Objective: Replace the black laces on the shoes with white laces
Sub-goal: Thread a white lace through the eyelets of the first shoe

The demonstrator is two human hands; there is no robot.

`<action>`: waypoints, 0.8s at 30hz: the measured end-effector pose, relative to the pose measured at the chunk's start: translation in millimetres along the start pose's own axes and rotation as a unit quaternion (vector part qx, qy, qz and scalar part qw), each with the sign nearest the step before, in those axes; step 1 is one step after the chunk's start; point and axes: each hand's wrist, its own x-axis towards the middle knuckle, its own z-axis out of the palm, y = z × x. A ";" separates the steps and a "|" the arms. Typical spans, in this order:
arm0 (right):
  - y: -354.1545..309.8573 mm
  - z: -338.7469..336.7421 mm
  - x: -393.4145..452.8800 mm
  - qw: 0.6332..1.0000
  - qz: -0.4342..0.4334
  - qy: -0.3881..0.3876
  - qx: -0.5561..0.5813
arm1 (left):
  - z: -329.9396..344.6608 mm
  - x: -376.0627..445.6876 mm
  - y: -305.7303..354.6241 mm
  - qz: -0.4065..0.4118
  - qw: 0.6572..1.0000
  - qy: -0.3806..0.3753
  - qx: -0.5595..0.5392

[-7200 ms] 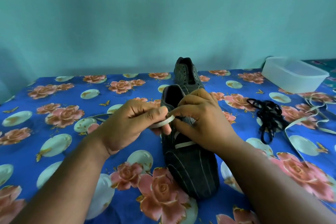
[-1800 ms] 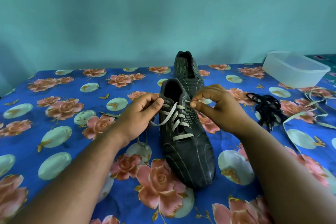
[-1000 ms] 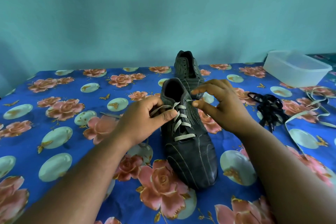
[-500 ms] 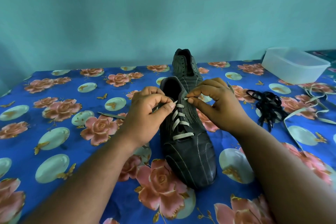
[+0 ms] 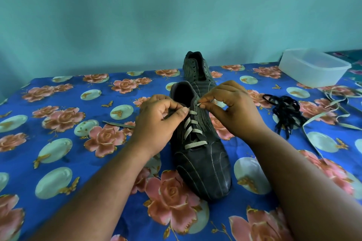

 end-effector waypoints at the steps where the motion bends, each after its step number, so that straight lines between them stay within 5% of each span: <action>1: 0.7 0.1 -0.3 1.000 0.010 0.003 -0.004 | -0.2 -1.9 1.5 -0.002 1.000 -0.006 -0.010; 6: -0.8 3.5 -3.1 0.999 0.051 -0.004 0.017 | -6.3 -4.4 -1.1 -0.064 0.995 -0.062 -0.050; 15: 3.8 2.2 -4.7 0.998 0.060 -0.002 -0.024 | -14.4 -0.4 -7.5 -0.034 0.989 -0.117 -0.084; 24: 5.4 5.0 -6.2 0.996 0.063 0.004 -0.056 | -8.0 -1.3 -12.9 0.006 0.997 -0.079 -0.024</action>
